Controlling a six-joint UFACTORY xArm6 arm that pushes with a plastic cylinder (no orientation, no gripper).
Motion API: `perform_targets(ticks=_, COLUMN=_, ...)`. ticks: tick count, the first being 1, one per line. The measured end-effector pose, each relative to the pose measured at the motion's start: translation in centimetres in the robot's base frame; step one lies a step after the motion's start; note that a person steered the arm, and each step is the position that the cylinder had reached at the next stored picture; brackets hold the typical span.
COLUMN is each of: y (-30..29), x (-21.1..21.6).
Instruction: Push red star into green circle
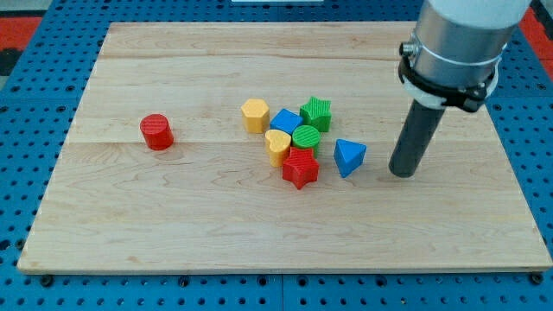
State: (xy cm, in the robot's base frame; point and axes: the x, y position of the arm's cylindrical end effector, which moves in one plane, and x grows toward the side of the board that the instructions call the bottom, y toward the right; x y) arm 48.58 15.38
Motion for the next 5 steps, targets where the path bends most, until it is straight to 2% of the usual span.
perform_targets(ticks=3, y=-1.1, x=-3.0)
perform_targets(ticks=5, y=-2.9, x=-3.3)
